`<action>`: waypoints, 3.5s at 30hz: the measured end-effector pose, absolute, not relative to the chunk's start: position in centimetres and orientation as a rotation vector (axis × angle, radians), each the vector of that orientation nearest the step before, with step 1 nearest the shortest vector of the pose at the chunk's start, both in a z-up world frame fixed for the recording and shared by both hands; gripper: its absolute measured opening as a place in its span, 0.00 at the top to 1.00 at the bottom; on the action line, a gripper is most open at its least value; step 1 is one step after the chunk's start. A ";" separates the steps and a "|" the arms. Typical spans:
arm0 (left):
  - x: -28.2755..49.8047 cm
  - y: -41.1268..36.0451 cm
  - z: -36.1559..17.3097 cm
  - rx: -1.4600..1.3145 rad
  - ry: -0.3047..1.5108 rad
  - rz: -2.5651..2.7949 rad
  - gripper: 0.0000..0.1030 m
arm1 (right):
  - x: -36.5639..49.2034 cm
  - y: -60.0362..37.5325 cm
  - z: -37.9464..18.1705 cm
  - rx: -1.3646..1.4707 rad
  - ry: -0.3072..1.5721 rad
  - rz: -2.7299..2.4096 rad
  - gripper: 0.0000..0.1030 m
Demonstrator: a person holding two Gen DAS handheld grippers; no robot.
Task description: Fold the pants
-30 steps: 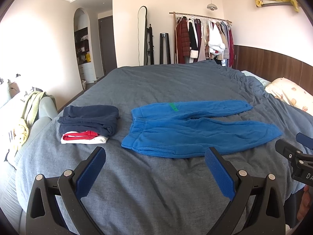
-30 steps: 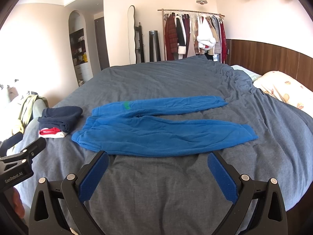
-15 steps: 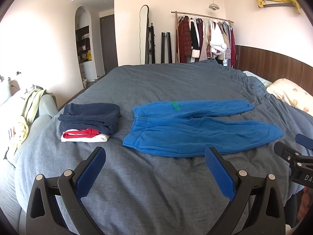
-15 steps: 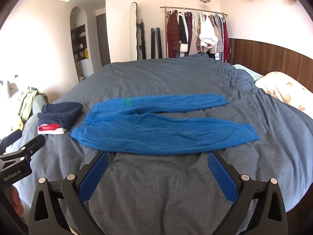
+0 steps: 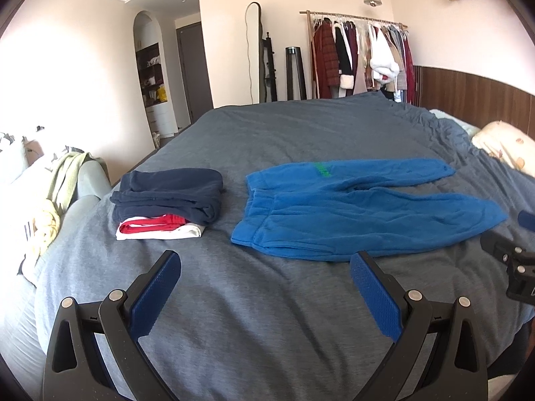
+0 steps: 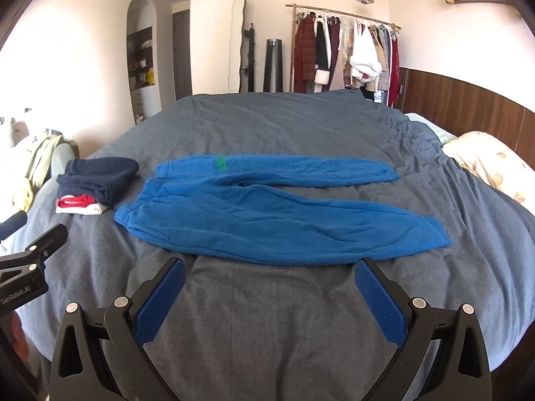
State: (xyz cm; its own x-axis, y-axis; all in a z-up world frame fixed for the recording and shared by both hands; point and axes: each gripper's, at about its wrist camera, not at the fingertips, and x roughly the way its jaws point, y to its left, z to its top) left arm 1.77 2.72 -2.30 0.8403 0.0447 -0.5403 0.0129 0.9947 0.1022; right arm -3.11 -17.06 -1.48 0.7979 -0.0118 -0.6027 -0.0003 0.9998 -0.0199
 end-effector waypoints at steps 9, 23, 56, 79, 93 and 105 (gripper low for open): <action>4.2 3.9 -4.1 0.247 0.555 0.012 0.00 | -0.6 -14.2 -2.9 -0.124 0.647 0.022 0.01; 8.7 6.5 -7.8 0.367 0.608 -0.030 0.00 | 4.7 -9.0 -6.7 -0.236 0.738 0.114 0.01; 17.2 7.5 -14.2 0.476 0.819 -0.144 0.47 | 9.7 -9.5 -12.3 -0.238 0.918 -0.007 0.03; 16.1 2.5 -15.9 1.055 0.554 -0.210 0.47 | 10.3 -11.2 -13.5 -0.283 0.930 -0.080 0.14; 17.9 2.7 -15.5 1.031 0.663 -0.355 0.74 | 10.7 -12.2 -13.3 -0.257 0.939 -0.025 0.58; 17.3 2.5 -13.3 0.967 0.644 -0.290 0.76 | 10.3 -13.1 -10.8 -0.266 0.871 -0.029 0.86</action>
